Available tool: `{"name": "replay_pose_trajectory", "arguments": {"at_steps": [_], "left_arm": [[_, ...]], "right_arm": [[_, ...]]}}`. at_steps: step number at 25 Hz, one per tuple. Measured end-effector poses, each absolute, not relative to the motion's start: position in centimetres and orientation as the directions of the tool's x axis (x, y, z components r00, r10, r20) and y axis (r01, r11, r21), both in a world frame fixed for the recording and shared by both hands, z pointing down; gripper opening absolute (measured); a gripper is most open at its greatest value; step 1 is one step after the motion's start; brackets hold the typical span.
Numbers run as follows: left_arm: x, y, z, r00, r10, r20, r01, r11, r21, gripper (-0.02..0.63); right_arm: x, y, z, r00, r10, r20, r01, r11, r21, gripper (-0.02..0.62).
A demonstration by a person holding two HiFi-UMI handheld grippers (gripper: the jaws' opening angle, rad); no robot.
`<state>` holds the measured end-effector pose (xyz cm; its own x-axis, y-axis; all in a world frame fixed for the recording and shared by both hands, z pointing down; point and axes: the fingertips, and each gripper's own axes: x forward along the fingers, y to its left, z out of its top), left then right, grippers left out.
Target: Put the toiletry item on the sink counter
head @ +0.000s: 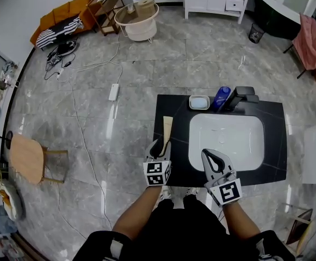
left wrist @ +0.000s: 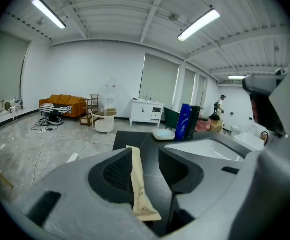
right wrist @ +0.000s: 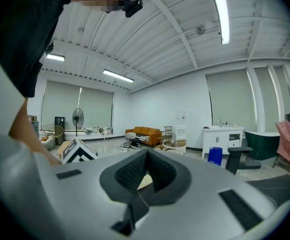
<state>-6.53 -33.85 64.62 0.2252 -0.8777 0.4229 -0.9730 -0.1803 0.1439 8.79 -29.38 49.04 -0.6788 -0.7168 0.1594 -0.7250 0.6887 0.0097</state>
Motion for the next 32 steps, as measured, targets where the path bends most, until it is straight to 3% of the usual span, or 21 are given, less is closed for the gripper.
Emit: {"name": "replay_pose_trajectory", "arguments": {"at_steps": [9, 14, 32], "left_arm": [[-7.4, -31.9, 52.8, 0.250, -0.952, 0.175, -0.966, -0.234, 0.109, 0.099], [-8.1, -29.7, 50.3, 0.239, -0.961, 0.138, -0.971, -0.236, 0.037, 0.011], [-9.1, -26.3, 48.3, 0.273, -0.952, 0.138, -0.961, -0.276, -0.001, 0.011]], "right_arm": [[7.0, -29.2, 45.8, -0.667, -0.735, 0.125, -0.735, 0.676, 0.053, 0.006], [5.9, -29.1, 44.3, -0.684, -0.725, 0.073, -0.721, 0.688, 0.081, 0.006], [3.6, -27.6, 41.6, -0.704, -0.710, -0.003, -0.703, 0.696, 0.149, 0.003]]}}
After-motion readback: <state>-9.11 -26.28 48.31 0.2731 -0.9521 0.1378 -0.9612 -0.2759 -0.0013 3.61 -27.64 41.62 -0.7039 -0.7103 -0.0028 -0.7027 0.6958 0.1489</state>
